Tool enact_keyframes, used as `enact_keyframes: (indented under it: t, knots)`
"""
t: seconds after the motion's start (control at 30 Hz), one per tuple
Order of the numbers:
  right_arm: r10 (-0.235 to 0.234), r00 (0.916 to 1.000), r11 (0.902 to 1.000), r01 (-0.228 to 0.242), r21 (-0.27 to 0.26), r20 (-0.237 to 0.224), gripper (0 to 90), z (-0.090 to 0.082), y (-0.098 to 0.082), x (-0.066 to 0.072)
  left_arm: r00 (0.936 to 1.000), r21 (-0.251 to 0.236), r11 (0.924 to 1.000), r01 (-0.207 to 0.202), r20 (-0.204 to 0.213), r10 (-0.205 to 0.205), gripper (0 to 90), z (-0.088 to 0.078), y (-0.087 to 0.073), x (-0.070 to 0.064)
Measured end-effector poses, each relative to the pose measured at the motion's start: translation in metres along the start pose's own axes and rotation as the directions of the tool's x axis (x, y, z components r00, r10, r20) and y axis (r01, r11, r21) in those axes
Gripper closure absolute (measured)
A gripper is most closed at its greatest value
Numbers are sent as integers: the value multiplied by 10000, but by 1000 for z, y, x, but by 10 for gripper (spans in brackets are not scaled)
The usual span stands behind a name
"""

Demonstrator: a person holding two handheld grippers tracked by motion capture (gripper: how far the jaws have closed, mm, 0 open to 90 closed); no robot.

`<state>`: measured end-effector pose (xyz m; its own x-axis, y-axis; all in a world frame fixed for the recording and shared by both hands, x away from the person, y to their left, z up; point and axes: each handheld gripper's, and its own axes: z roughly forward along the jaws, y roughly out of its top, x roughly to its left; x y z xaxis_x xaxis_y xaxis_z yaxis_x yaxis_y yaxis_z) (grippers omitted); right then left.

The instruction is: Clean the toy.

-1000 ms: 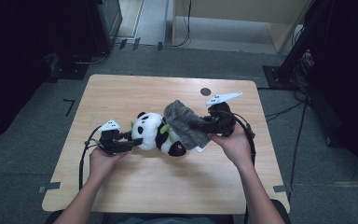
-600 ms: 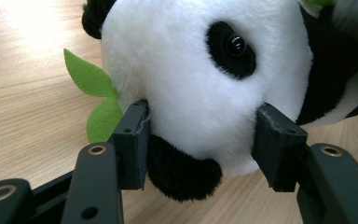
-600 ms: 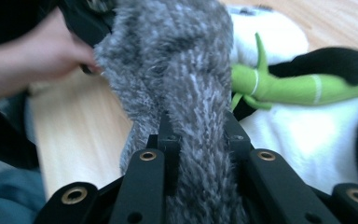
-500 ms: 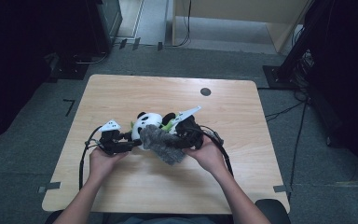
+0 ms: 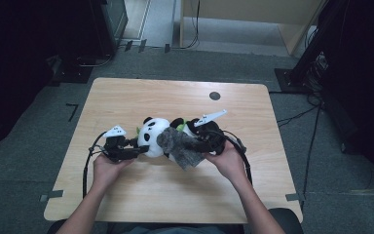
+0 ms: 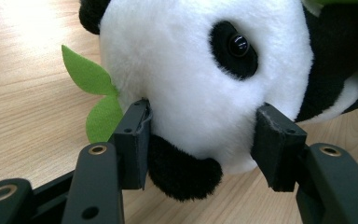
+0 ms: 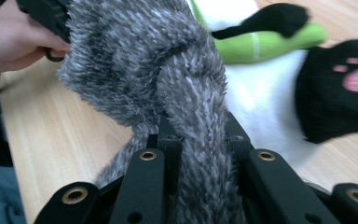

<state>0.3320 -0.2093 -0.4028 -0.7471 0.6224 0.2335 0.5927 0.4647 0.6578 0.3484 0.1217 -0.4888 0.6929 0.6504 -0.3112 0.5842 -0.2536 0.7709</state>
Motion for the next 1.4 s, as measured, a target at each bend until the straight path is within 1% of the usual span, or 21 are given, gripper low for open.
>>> enact_keyframes:
  t: [0.07,0.17,0.33,0.47,0.63,0.73,0.77,0.93,1.03,1.13,1.2,1.3,1.33,1.4]
  knots:
    - [50,9999,10000,-50,-24,137,753,-3,-2,-3,10000,-25,10000,-12,-7,12,443,0,-1,0]
    - [202,9997,9998,-201,-96,105,752,-6,-6,-8,10000,-34,10000,-9,26,9,443,0,-1,0]
    - [406,9989,9988,-399,-274,248,749,-14,-14,-15,10000,-31,10000,-5,-1,5,442,0,-1,0]
    - [587,9967,9982,-578,-171,564,749,-18,-18,-22,10000,-33,10000,32,13,-32,441,0,-1,0]
    - [755,9936,9969,-733,-289,836,752,-29,-21,-28,10000,-64,9999,81,31,-81,441,0,-1,1]
    - [1040,9935,9927,-1008,-661,460,752,-37,-21,-32,10000,-79,9999,92,24,-91,440,0,-2,1]
    - [1079,9932,9918,-1046,-728,432,752,-39,-20,-31,10000,-71,9999,94,-1,-94,440,0,-1,0]
    - [793,9964,9924,-763,-967,286,751,-48,-11,-20,9999,-68,9999,100,-19,-100,438,0,-1,0]
    - [495,9986,9923,-470,-1145,191,751,-51,-5,-9,9999,-119,9998,130,-11,-130,438,0,-3,0]
    - [134,9999,9937,-129,-1111,35,751,-50,0,3,9999,-150,9998,156,-14,-156,439,0,-2,0]
    - [-12,10000,9939,3,-1100,-77,751,-45,3,10,9998,-168,9997,188,-39,-189,439,0,-2,-1]
    - [-116,9996,9952,92,-976,-242,752,-31,6,17,9998,-113,9999,121,-143,-123,439,0,-2,-2]
    - [-116,9995,9961,90,-873,-299,754,-24,6,19,9998,-88,9999,133,-161,-134,439,0,-2,-3]
    - [-323,9990,9981,306,-543,-310,754,-10,6,23,9997,-86,9998,173,-161,-175,439,0,-2,-3]
